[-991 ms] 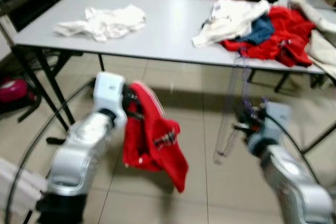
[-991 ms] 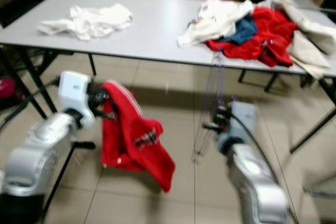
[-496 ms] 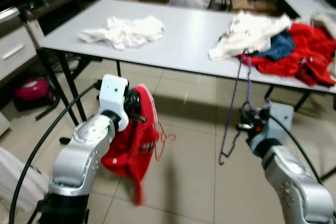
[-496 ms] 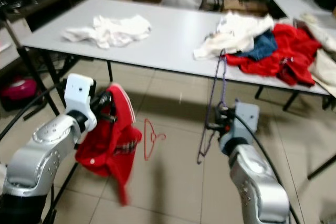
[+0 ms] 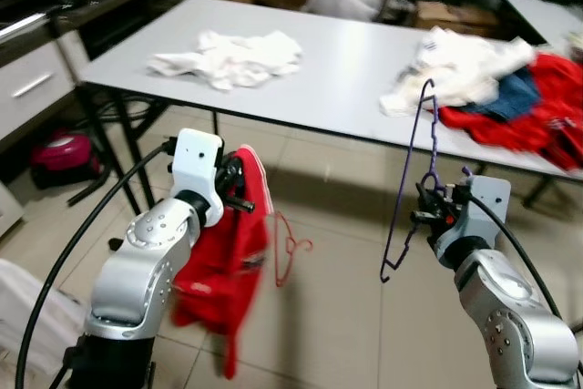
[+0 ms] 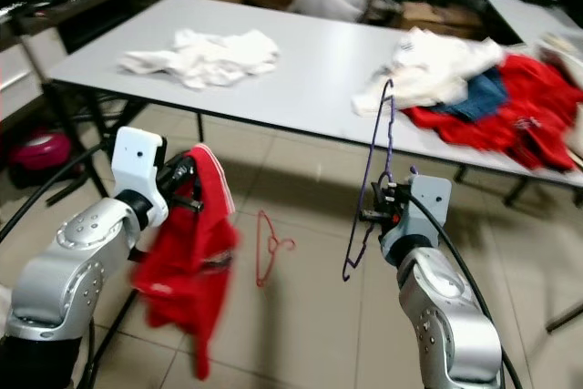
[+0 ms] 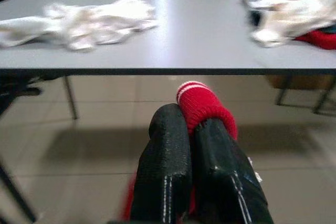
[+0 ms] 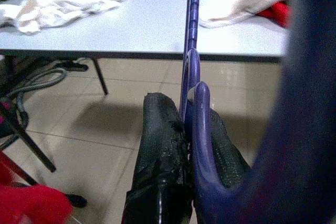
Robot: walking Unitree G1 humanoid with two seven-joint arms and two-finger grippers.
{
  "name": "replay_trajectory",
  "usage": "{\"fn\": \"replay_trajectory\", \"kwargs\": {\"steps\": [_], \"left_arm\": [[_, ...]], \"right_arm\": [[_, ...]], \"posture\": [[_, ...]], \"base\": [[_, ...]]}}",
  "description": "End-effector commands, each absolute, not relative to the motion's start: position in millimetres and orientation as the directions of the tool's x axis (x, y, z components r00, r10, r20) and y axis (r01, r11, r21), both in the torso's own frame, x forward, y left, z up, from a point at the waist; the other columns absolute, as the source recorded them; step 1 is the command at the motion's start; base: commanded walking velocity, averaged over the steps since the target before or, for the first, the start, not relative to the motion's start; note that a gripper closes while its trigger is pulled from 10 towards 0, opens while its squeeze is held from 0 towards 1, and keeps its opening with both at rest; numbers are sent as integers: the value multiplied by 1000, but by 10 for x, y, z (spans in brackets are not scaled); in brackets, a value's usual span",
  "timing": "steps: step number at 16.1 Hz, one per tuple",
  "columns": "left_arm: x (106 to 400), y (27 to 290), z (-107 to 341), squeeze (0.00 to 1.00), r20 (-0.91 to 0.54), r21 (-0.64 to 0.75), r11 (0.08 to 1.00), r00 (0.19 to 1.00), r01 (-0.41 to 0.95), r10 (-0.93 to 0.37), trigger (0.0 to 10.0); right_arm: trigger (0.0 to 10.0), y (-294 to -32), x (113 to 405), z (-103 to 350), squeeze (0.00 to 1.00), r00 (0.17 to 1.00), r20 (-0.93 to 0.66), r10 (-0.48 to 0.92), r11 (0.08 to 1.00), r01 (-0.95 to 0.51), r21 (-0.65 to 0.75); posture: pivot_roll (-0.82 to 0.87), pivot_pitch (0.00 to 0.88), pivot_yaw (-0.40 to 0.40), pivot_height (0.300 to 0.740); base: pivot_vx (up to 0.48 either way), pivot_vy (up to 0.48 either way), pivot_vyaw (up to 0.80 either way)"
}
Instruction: Hang hanger
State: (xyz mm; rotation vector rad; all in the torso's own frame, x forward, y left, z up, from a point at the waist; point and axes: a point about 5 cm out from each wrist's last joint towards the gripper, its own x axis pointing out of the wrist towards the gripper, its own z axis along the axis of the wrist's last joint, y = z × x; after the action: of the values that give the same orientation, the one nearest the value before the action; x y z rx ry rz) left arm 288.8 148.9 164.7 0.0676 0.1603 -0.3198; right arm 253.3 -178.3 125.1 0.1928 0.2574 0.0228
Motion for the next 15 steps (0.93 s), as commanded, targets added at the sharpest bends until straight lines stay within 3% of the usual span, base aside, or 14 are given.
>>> {"fn": "replay_trajectory", "kwargs": {"steps": [1,15], "left_arm": [[2909,1500,1773,0,-111,59,948,946,313,-305,10000],[2915,1500,1769,0,-111,58,945,943,322,-314,10000]], "right_arm": [[10000,-1747,2541,1269,0,969,-239,65,980,-17,197],[10000,-1736,2537,1273,0,970,-233,68,981,-22,195]], "posture": [[-98,0,-37,740],[-97,0,-35,740]], "base": [[304,0,0],[299,0,0]]}}
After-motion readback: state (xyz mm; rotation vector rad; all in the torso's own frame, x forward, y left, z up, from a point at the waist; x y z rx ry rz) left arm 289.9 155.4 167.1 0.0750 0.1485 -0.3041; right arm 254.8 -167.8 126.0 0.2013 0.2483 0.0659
